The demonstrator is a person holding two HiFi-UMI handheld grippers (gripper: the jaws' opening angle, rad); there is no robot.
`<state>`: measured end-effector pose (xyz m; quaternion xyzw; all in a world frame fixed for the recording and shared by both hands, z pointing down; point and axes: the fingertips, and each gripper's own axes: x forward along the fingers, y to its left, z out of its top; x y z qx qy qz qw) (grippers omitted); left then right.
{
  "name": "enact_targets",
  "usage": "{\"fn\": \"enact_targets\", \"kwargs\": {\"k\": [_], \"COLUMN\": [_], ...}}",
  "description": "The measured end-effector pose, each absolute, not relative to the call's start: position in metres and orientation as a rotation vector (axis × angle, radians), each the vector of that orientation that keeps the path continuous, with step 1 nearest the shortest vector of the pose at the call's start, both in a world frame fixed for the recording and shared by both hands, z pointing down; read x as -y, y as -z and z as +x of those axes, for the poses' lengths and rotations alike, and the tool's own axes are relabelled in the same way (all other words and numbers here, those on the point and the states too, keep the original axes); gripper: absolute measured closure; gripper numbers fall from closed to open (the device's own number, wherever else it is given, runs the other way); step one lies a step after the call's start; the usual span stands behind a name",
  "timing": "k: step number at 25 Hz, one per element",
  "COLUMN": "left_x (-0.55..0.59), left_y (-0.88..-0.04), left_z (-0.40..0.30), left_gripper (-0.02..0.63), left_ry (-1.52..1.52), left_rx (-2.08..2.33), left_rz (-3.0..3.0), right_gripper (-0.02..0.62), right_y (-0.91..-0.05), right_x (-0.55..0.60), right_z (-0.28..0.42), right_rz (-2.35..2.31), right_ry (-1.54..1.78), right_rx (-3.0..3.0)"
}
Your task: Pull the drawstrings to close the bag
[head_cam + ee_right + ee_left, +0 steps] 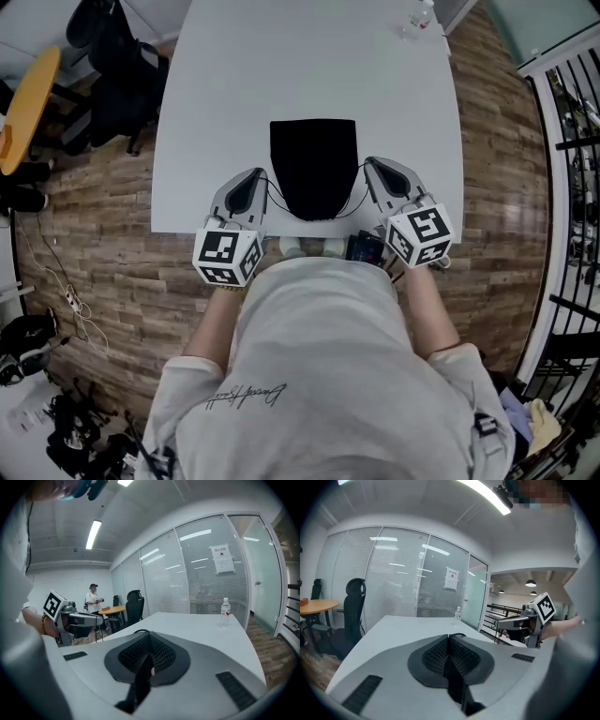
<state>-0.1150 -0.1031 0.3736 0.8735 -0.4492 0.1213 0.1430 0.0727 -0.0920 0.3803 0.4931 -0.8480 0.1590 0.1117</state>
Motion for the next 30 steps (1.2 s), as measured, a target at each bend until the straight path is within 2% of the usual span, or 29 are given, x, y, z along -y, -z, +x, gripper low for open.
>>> {"fn": "enact_targets", "kwargs": {"k": [30], "left_x": [0.102], "left_y": [-0.375], "left_z": [-0.117], "left_gripper": [0.591], "left_ry": [-0.365], "left_rx": [1.275], "left_rz": [2.530], "right_gripper": [0.572], "right_y": [-0.382], "right_x": [0.086], "right_z": [0.083], "right_rz": [1.489], "right_ry": [-0.444], "right_rx": [2.438]}}
